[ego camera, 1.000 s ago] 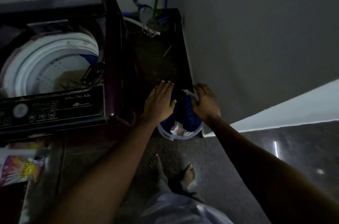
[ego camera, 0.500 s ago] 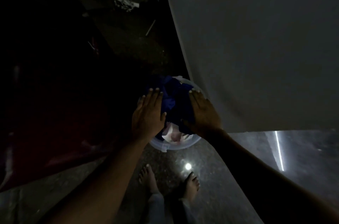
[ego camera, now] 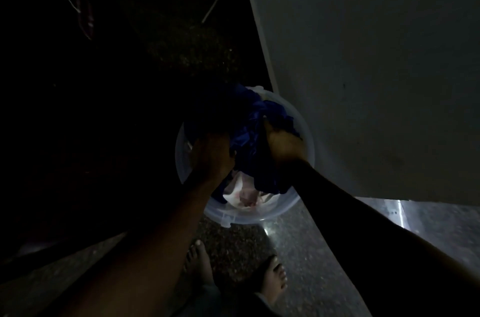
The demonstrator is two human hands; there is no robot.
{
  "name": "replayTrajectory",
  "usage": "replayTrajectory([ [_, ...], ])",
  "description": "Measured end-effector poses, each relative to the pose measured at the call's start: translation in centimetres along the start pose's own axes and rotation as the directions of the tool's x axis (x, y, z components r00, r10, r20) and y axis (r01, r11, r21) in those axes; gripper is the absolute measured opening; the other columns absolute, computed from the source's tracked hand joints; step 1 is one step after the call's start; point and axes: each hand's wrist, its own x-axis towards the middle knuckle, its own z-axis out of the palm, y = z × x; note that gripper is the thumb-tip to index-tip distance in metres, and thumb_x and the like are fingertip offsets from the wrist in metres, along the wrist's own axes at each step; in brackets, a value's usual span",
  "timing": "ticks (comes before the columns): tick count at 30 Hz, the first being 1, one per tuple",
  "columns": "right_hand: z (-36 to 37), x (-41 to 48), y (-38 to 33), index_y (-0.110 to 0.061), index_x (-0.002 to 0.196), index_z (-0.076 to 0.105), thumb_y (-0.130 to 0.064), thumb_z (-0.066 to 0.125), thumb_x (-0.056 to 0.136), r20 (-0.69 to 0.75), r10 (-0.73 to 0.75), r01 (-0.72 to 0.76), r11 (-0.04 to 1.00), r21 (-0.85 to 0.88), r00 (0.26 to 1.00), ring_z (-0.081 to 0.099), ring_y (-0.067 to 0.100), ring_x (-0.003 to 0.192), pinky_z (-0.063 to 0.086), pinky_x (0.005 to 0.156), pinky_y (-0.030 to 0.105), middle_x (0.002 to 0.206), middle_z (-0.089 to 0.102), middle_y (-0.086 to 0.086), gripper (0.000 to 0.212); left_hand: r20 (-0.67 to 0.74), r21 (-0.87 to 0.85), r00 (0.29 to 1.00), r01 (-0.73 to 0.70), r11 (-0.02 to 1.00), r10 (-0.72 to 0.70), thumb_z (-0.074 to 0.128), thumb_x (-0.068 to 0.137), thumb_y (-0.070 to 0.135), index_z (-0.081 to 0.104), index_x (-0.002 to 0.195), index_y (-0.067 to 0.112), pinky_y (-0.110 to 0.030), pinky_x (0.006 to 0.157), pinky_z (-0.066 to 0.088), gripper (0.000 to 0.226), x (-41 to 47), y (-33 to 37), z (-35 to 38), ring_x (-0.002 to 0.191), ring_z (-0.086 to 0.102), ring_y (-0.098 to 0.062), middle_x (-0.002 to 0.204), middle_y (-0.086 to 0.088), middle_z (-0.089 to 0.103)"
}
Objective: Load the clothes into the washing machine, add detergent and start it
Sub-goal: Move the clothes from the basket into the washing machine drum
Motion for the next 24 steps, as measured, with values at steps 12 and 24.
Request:
replayTrajectory([
  [12,-9.0,-8.5,-2.3,-0.004,0.092,0.067,0.014,0.048,0.071,-0.179,0.299,-0.068,0.661,0.748,0.937,0.062,0.026,0.083,0.049,0.075,0.035,0.087,0.067,0.008,0.034,-0.063,-0.376,0.986,0.122,0.919,-0.156,0.061,0.087,0.009,0.065,0.107,0.009,-0.045,0.081,0.05,0.021,-6.4,1.2,-6.8,0.101,0.061,-0.037,0.106,-0.017,0.067],
  [24,-27.7,-16.9,-8.2,-0.022,0.081,0.068,0.013,0.045,0.074,-0.278,0.313,0.216,0.22,0.951,0.908,0.066,0.013,0.082,0.055,0.077,0.029,0.082,0.07,-0.003,0.043,-0.06,-0.736,0.998,-0.055,0.675,0.017,0.086,0.065,0.033,0.045,0.137,0.032,-0.03,0.096,0.043,0.083,-14.1,8.9,-22.0,0.12,0.047,-0.006,0.132,0.007,0.053],
])
